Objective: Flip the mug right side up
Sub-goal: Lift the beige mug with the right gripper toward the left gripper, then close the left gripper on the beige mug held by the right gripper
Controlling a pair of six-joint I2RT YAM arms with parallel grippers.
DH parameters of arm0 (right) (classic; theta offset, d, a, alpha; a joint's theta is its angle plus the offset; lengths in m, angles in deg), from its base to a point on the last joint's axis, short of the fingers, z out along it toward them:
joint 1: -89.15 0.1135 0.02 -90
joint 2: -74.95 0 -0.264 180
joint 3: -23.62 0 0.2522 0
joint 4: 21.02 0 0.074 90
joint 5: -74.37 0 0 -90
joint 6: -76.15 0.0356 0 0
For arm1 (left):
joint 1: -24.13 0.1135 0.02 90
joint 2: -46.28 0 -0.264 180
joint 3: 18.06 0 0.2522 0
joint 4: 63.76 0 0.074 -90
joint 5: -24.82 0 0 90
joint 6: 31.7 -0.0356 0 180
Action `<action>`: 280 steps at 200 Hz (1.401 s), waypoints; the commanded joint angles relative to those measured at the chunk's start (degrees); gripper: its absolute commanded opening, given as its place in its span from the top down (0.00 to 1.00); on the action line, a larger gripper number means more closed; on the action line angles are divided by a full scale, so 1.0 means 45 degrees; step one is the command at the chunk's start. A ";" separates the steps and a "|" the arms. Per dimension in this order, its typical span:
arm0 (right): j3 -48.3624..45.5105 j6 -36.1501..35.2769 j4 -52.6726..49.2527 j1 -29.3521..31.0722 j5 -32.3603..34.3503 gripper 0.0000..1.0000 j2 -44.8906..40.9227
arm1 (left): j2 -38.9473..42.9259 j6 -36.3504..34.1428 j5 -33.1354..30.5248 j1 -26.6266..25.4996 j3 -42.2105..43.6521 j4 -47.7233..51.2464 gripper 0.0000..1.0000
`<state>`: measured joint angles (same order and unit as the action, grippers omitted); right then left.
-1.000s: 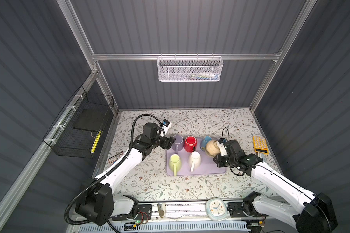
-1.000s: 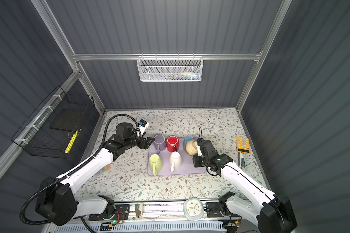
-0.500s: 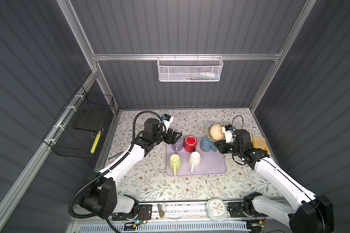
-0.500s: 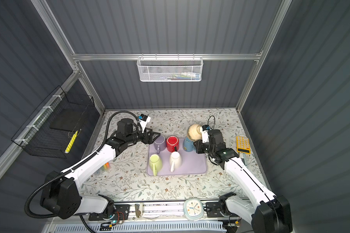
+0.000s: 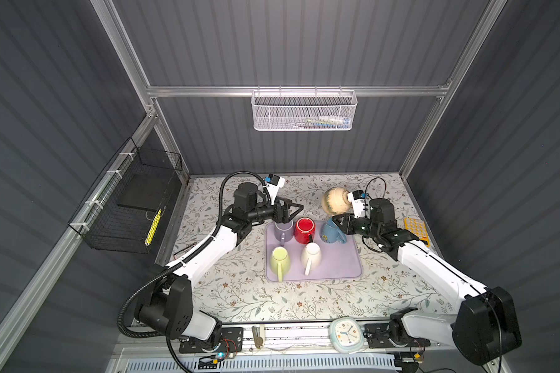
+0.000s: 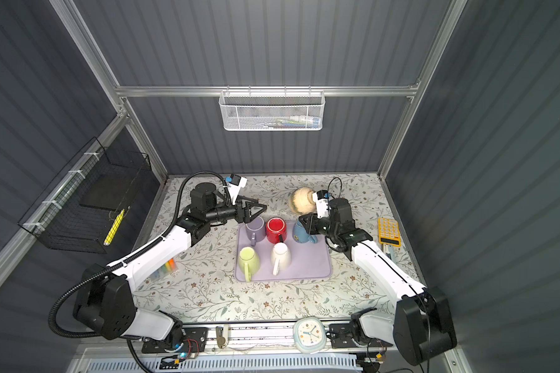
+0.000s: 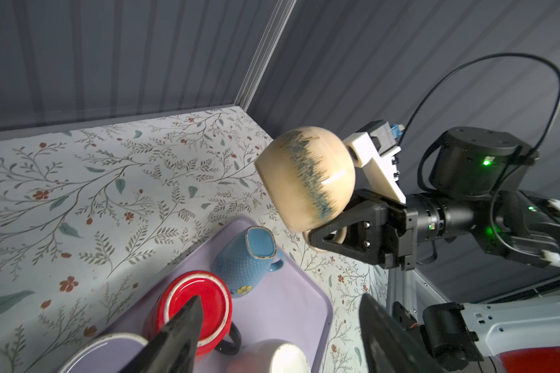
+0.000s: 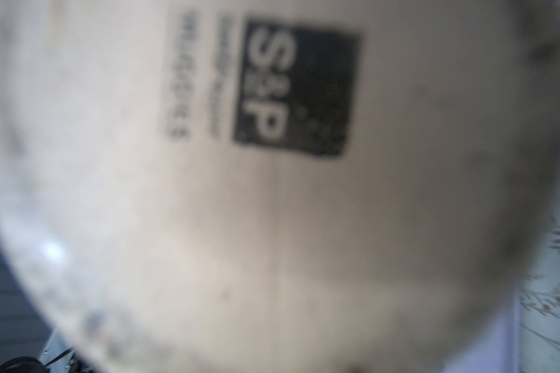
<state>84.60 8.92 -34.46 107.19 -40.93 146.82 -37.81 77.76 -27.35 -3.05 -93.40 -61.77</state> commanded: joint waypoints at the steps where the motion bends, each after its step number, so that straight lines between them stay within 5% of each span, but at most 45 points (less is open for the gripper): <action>1: 0.0776 0.0357 0.2775 0.0066 -0.1659 0.99 -0.0007 | -0.0277 0.0803 0.0646 -0.0131 0.0177 -0.1406 0.24; 280: 0.0405 0.2587 0.7493 0.1210 -0.3792 1.00 0.1007 | -0.2056 0.3858 0.2498 -0.0523 -0.0339 -0.7313 0.27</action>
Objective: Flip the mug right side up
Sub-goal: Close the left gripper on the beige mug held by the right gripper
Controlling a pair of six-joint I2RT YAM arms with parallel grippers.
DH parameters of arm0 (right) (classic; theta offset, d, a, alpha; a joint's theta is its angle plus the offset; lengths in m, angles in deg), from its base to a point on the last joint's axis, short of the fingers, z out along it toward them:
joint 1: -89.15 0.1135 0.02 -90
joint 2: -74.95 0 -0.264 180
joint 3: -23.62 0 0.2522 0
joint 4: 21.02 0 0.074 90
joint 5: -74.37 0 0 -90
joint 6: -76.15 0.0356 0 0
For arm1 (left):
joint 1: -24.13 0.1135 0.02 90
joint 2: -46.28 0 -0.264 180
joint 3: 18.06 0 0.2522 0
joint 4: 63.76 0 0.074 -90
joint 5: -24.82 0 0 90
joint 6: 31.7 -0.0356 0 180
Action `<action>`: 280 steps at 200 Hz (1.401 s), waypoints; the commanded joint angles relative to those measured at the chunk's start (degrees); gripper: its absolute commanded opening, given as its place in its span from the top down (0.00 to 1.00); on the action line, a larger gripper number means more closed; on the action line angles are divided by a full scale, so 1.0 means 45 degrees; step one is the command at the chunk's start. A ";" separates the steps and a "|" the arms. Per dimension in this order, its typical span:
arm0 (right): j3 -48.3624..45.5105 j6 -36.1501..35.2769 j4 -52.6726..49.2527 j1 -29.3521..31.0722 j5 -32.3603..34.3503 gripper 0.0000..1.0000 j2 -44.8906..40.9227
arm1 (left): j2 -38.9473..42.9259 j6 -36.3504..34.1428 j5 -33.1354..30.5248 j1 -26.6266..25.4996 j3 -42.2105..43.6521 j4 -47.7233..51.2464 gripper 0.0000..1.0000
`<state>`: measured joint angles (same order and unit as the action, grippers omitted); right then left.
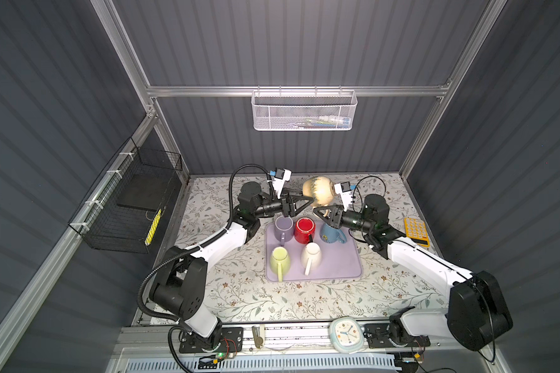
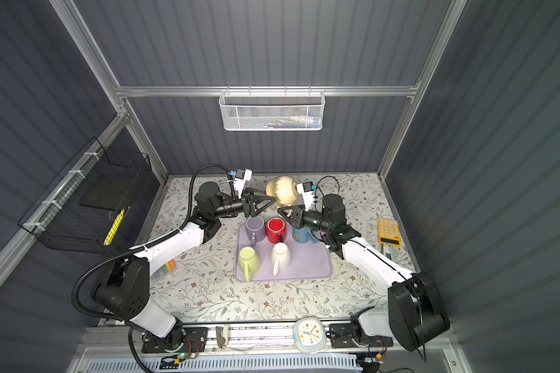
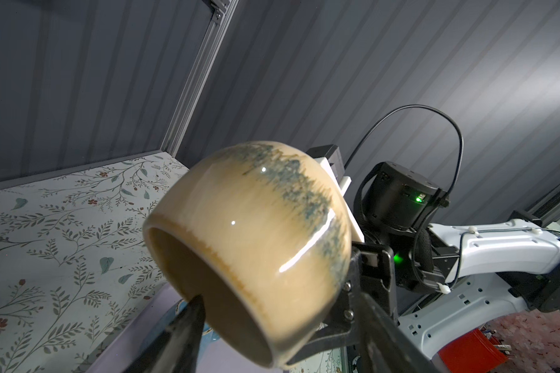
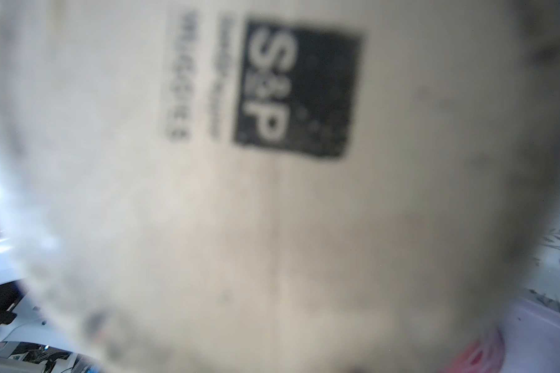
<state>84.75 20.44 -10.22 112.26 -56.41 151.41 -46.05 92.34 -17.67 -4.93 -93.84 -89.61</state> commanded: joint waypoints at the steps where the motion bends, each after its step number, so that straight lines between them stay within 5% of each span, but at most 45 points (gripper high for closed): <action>1: 0.0371 0.0033 0.2114 0.0090 -0.0353 1.00 0.0003 | -0.0234 0.0648 0.0353 -0.0105 -0.0251 -0.1151 0.27; 73: 0.0449 0.0475 0.3120 0.0154 -0.0526 1.00 0.0530 | -0.0550 0.1855 0.0766 -0.0124 -0.0396 -0.2681 0.32; 122: 0.0412 0.0526 0.3410 0.0268 -0.0459 1.00 0.0603 | -0.0809 0.2614 0.1079 -0.0123 -0.0477 -0.3645 0.48; 280: 0.0390 0.1423 0.4835 0.0293 -0.0749 0.86 0.1158 | -0.1516 0.4289 0.1595 -0.0124 -0.0793 -0.5793 0.76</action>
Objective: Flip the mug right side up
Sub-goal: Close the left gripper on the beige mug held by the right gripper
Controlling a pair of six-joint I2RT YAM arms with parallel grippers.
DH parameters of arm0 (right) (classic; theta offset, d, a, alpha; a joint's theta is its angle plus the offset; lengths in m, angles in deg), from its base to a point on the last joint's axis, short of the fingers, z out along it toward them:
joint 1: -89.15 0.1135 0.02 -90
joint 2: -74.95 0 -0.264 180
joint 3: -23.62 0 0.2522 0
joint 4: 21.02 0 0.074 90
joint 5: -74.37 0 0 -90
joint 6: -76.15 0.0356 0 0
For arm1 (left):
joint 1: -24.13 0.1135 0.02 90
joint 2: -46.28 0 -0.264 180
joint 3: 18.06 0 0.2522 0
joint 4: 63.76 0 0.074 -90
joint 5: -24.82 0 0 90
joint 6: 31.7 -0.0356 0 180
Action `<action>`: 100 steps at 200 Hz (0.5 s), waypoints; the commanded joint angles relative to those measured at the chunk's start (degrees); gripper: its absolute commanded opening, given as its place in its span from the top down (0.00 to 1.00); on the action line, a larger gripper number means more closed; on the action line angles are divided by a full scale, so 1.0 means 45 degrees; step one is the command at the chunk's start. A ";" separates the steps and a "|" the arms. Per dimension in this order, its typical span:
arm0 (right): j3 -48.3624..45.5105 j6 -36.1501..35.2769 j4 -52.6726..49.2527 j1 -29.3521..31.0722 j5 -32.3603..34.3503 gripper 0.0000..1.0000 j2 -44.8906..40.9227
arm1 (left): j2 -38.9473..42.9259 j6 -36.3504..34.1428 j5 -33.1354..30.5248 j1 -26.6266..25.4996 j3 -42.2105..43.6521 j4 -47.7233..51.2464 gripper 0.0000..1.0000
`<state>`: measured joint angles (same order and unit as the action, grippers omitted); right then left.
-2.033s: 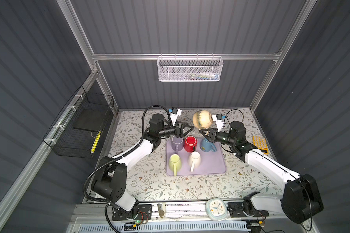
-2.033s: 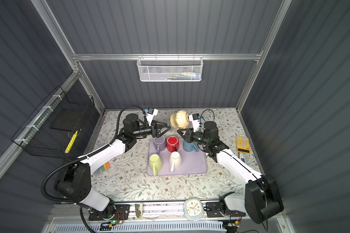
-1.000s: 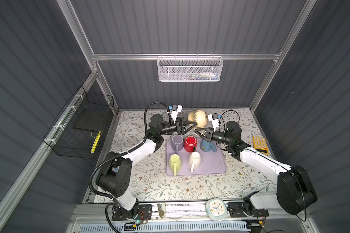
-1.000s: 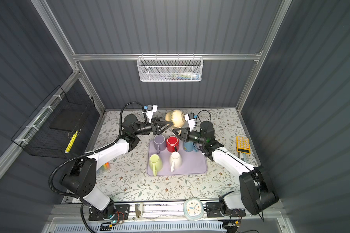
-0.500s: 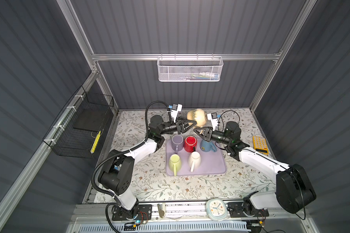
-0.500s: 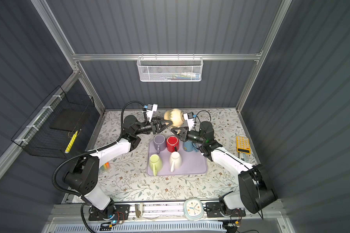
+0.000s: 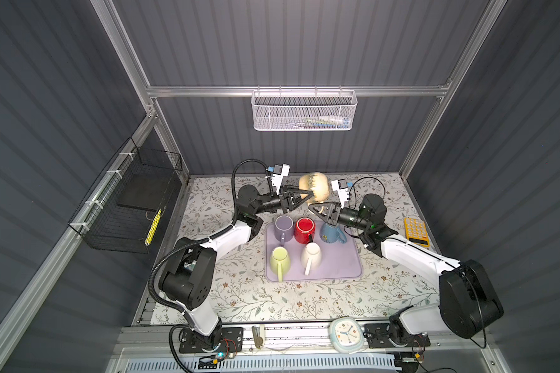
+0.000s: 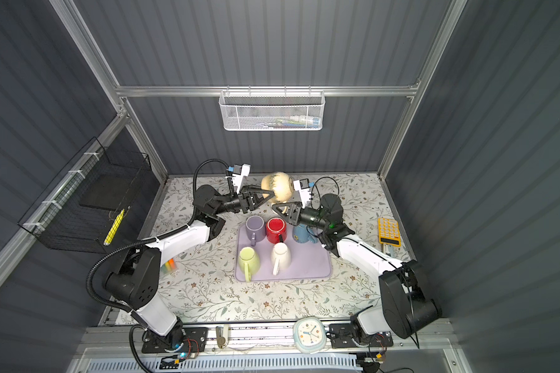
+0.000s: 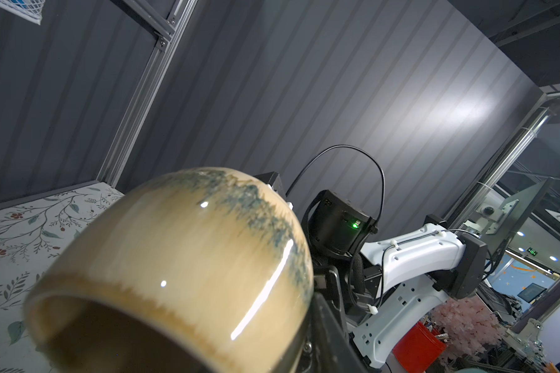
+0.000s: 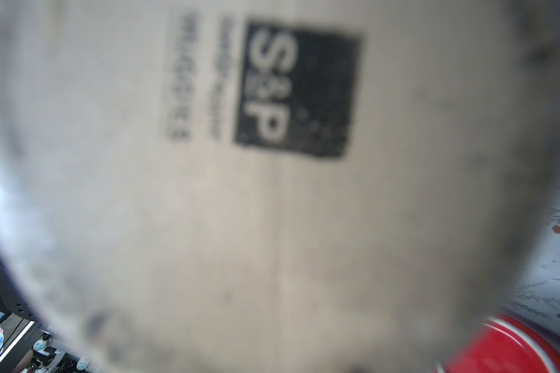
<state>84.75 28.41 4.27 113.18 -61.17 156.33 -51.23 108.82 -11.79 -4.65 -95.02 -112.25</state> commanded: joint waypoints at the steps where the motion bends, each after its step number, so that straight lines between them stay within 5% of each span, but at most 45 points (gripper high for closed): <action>1: 0.0390 -0.0349 0.1615 0.0079 0.0313 0.86 0.0072 | -0.0383 0.0657 0.0306 -0.0188 -0.0548 -0.0797 0.76; 100: 0.0175 0.0393 0.3302 0.0085 -0.0017 0.68 0.0542 | -0.1714 0.3332 0.0658 -0.0168 -0.1053 -0.4134 0.92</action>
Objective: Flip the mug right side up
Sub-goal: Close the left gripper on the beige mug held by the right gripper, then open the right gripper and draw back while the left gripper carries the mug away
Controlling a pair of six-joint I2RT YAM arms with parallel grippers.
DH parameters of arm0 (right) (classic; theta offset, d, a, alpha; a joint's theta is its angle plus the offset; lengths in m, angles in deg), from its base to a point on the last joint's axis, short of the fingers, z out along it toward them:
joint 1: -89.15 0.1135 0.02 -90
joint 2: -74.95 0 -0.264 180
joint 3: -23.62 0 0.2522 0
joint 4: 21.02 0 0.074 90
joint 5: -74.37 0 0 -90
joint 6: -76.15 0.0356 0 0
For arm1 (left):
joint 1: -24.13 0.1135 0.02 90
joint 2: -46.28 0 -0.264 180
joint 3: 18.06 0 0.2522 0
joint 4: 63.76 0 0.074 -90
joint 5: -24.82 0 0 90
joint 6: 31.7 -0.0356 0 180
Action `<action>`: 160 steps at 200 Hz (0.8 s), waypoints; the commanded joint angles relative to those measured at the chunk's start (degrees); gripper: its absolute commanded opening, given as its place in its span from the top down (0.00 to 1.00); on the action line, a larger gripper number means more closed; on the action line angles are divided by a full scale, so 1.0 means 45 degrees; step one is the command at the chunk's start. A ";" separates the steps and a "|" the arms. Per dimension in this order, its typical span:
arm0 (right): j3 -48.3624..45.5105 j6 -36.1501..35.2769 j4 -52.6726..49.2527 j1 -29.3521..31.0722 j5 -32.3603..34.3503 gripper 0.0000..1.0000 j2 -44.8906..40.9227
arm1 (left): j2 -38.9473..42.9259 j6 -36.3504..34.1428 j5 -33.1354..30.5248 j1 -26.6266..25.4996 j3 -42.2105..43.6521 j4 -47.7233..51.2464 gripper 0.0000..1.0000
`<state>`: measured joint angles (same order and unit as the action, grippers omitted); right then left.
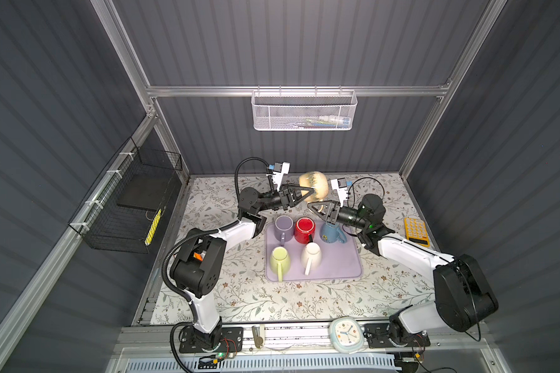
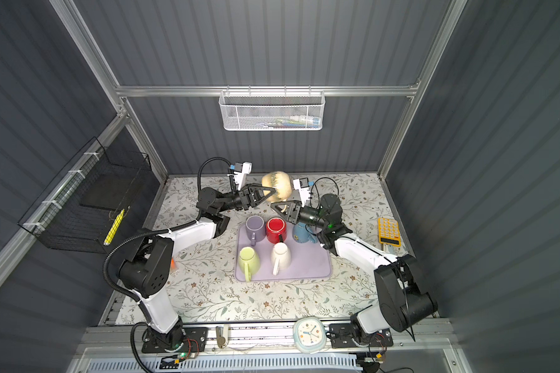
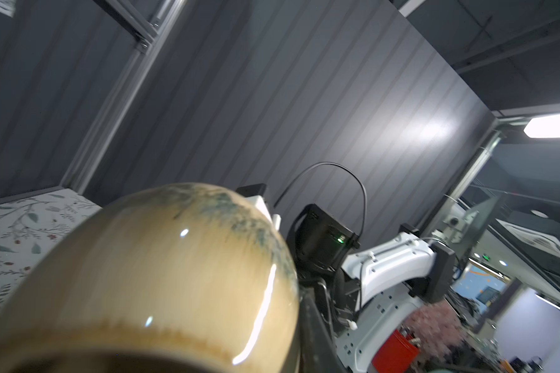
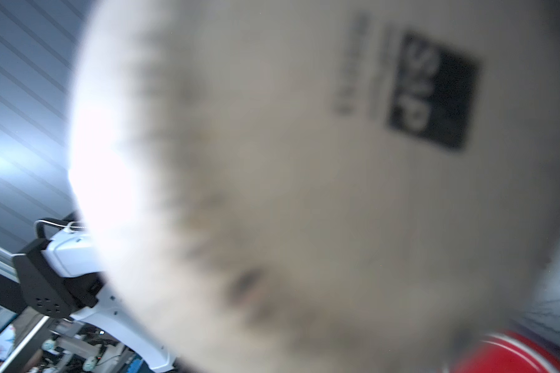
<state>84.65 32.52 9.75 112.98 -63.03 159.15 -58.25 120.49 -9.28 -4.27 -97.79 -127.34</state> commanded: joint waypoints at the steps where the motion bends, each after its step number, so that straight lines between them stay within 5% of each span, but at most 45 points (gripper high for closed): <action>1: 0.0200 -0.0510 0.2089 0.0131 0.0396 0.68 -0.0082 | -0.0162 0.0734 0.0098 -0.0251 -0.0436 -0.0782 0.92; 26: 0.0103 -0.0405 0.2320 0.0131 0.0414 0.66 0.0037 | -0.0117 0.0633 0.0088 -0.0251 -0.0417 -0.0681 1.00; 160: -0.0707 -0.0607 0.1959 -0.0011 0.1152 0.57 -0.0200 | 0.0611 -0.1535 -0.0654 0.0148 0.0427 0.2257 1.00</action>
<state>81.35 32.17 13.49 113.29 -59.77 159.87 -58.09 118.85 -10.98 -4.58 -96.92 -121.70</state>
